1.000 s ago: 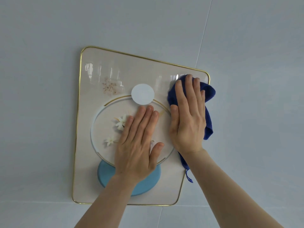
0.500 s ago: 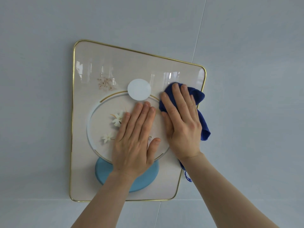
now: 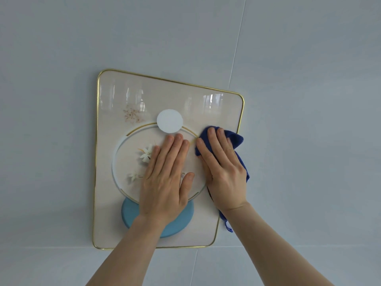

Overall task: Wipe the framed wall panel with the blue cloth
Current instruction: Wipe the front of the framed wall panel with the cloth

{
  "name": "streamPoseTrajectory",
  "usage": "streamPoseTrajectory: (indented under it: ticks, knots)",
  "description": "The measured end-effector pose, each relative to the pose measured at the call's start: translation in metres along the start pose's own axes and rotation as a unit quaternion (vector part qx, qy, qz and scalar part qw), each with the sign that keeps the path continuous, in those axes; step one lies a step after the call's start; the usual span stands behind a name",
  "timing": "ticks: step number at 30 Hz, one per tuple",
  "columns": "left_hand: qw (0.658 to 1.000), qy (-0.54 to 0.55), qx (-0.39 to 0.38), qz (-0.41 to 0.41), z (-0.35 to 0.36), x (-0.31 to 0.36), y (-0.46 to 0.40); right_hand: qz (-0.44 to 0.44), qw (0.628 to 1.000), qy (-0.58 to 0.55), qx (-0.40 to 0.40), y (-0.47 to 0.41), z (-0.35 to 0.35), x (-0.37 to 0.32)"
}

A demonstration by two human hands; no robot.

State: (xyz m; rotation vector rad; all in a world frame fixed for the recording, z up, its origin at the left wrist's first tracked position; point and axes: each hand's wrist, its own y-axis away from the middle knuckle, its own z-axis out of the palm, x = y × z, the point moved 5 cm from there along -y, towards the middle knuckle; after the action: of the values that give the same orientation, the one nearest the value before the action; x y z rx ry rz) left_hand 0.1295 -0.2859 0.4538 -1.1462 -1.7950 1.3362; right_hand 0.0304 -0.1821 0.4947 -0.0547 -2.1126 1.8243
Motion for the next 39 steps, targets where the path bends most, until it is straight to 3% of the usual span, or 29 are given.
streamPoseTrajectory:
  ticks: [5,8,11,13,15,18,28,34,39]
  knots:
    - [0.997,0.015,-0.073,-0.019,-0.025,0.007,-0.003,-0.04,0.995,0.065,-0.07,0.012,-0.028,-0.012]
    - [0.988,0.063,-0.132,-0.05,-0.046,0.009,-0.009,-0.017,0.973,0.108,-0.206,0.026,-0.042,-0.013]
    - [0.986,0.09,-0.133,-0.051,-0.074,0.011,-0.013,0.089,0.926,0.079,-0.359,0.037,-0.047,-0.007]
    - [0.989,0.086,-0.109,-0.047,-0.092,0.007,-0.013,0.226,0.913,0.019,-0.339,0.034,-0.058,0.002]
    - [0.99,0.083,-0.088,-0.071,-0.106,-0.004,-0.014,0.375,0.886,-0.083,-0.258,0.027,-0.073,0.011]
    - [0.988,0.079,-0.072,-0.108,-0.119,-0.026,-0.017,0.465,0.851,-0.181,-0.163,0.007,-0.084,0.015]
    - [0.987,0.047,-0.012,-0.152,-0.116,-0.092,-0.018,0.234,0.947,-0.219,-0.005,-0.093,-0.043,-0.063]
    - [0.986,0.048,0.022,-0.16,-0.091,-0.13,-0.018,0.095,0.984,-0.152,-0.005,-0.111,0.016,-0.102]
    - [0.993,0.025,0.035,-0.108,-0.066,-0.141,-0.012,0.045,0.99,-0.131,0.018,-0.101,0.051,-0.111]
